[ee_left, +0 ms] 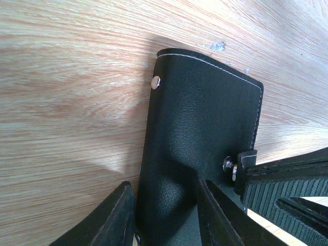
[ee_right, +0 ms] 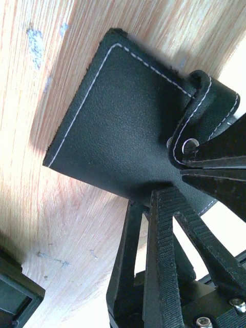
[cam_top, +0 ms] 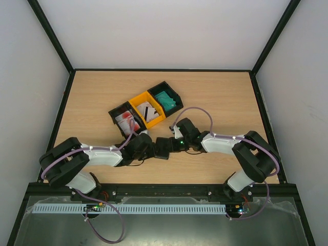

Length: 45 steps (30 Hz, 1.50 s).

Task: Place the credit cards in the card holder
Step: Close the card holder at the center of the board.

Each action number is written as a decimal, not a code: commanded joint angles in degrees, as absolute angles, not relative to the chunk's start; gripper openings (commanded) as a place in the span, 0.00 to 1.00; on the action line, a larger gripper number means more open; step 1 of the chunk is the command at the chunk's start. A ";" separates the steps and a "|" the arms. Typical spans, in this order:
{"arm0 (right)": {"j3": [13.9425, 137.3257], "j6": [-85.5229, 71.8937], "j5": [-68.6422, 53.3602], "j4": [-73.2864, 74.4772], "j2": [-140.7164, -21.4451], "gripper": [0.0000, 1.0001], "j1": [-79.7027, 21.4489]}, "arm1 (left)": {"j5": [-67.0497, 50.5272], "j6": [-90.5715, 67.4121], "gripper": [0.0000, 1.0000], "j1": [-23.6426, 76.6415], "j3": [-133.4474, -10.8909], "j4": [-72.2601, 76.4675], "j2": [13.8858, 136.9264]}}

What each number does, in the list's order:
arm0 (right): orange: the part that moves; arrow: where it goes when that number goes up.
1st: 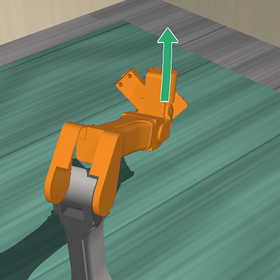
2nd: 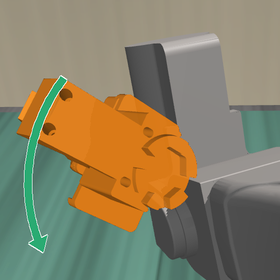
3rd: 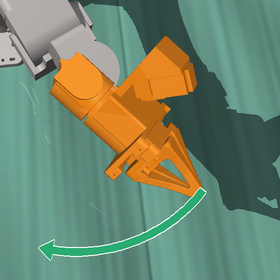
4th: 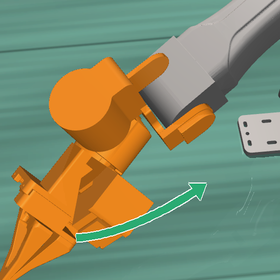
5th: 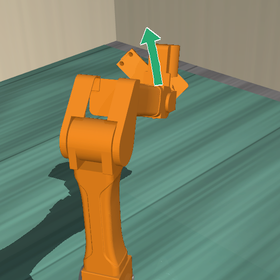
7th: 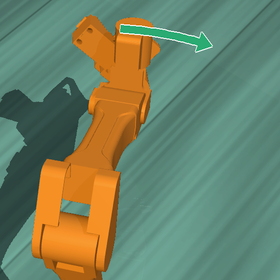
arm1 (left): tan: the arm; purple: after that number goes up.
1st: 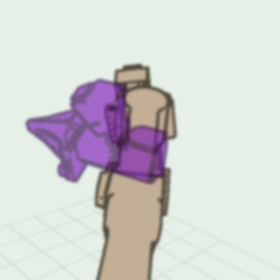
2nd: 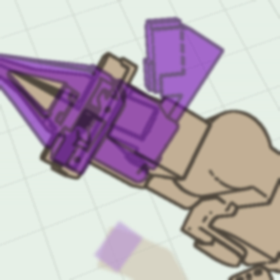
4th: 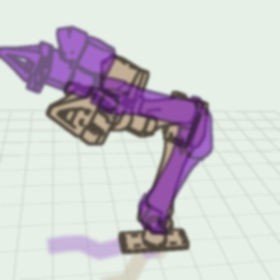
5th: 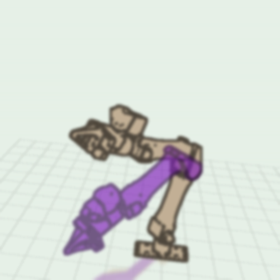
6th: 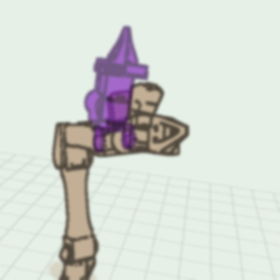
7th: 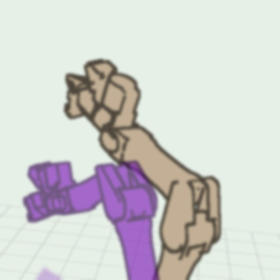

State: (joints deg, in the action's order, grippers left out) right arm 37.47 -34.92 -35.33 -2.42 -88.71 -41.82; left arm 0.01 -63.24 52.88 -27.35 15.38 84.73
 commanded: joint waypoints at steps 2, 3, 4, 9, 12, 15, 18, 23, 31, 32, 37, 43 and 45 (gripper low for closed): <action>39.02 -34.31 -36.66 -3.49 -88.58 0.02 -41.50 | -0.68 -63.19 0.37 53.47 -25.84 9.58 87.47; 39.02 -34.30 -36.87 -3.73 -88.50 0.02 -41.41 | -0.70 -63.19 0.37 53.44 -25.82 9.66 87.56; 38.96 -34.31 -37.06 -3.92 -88.34 0.02 -41.44 | -0.70 -63.13 0.37 53.44 -25.84 9.69 87.66; 39.02 -34.26 -36.39 -3.78 -88.26 0.02 -41.43 | -0.70 -63.11 0.36 53.44 -25.75 9.76 87.74; 39.41 -34.04 -34.44 -2.58 -88.42 0.02 -41.44 | -0.70 -63.19 0.36 53.44 -25.45 9.77 87.56; 39.49 -34.06 -32.30 -1.89 -88.16 0.02 -41.44 | -0.70 -63.32 0.36 53.46 -25.39 9.77 87.46; 39.73 -33.95 -32.30 -1.45 -88.58 0.02 -41.47 | -0.70 -63.30 0.36 53.44 -25.40 9.84 87.39; 40.67 -33.54 -34.53 -1.43 -90.89 0.02 -41.45 | -0.70 -63.19 0.36 53.44 -25.38 9.95 87.33; 40.87 -33.57 -36.05 1.67 -92.01 0.02 -41.40 | -0.79 -63.15 0.36 53.54 -25.34 9.93 87.20; 40.75 -33.64 -35.96 2.15 -91.90 0.02 -41.43 | -0.86 -63.11 0.36 53.53 -25.39 9.94 87.25; 40.74 -34.15 -33.67 4.59 -91.56 0.02 -41.40 | -0.70 -63.26 0.36 53.59 -25.29 10.15 87.36; 41.92 -34.72 -35.31 2.98 -92.25 0.03 -41.40 | -0.83 -63.23 0.36 53.53 -25.38 10.20 87.54; 42.37 -34.71 -36.30 2.51 -92.53 0.10 -41.48 | -0.79 -63.27 0.36 53.53 -25.37 10.03 87.52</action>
State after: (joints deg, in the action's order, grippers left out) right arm 40.36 -34.65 -36.10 1.37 -91.57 -41.63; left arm -0.12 -63.24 52.97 -27.35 16.12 85.12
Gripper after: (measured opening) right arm 0.047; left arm 0.357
